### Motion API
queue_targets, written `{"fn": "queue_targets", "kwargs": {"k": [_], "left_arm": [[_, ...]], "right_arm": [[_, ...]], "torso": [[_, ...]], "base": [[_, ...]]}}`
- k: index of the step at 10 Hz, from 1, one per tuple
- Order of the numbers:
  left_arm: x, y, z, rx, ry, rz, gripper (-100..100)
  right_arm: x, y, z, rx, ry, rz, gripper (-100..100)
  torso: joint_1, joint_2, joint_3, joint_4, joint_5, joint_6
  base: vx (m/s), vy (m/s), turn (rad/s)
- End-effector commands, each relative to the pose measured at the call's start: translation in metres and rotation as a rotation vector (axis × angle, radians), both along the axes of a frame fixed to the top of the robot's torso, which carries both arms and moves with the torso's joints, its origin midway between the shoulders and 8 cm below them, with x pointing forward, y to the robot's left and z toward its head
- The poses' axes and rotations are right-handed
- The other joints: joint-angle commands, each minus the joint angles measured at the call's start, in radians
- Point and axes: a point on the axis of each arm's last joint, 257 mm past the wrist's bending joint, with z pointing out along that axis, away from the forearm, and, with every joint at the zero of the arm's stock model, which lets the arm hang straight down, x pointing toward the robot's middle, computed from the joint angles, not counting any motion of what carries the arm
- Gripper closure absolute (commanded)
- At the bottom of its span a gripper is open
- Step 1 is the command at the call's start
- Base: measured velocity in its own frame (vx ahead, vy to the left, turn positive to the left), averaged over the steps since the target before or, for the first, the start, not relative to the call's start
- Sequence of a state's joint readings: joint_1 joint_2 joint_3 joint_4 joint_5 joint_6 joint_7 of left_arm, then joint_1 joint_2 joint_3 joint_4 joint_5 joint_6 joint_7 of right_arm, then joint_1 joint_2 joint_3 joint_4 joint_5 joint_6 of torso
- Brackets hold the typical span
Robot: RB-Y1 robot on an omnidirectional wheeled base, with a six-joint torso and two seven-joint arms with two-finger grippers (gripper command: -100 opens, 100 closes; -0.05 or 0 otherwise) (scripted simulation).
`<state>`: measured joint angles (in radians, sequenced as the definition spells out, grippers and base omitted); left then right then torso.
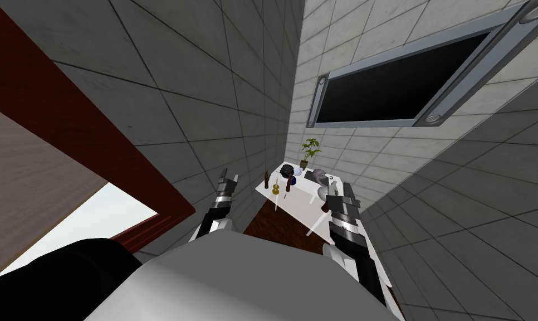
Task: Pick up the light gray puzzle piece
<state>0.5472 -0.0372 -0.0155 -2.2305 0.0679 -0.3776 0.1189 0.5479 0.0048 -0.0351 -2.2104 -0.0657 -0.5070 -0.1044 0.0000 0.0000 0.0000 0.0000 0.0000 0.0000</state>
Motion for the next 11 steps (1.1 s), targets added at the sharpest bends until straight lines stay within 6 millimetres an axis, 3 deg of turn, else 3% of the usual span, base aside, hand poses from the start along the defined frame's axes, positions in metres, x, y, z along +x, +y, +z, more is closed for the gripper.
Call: {"fn": "queue_targets", "kwargs": {"k": [1,11], "left_arm": [[0.0,0.0,0.0,0.0,0.0,0.0,0],[0.0,0.0,0.0,0.0,0.0,0.0,0]], "right_arm": [[0.012,0.01,-0.008,-0.093,0.028,0.004,-100],[0.078,0.056,-0.07,-0.596,0.155,-0.028,-100]], "torso": [[0.0,0.0,0.0,0.0,0.0,0.0],[-0.002,0.001,0.001,0.0,0.0,0.0]], "base": [[-0.019,-0.023,-0.015],[-0.035,-0.029,0.004]]}}
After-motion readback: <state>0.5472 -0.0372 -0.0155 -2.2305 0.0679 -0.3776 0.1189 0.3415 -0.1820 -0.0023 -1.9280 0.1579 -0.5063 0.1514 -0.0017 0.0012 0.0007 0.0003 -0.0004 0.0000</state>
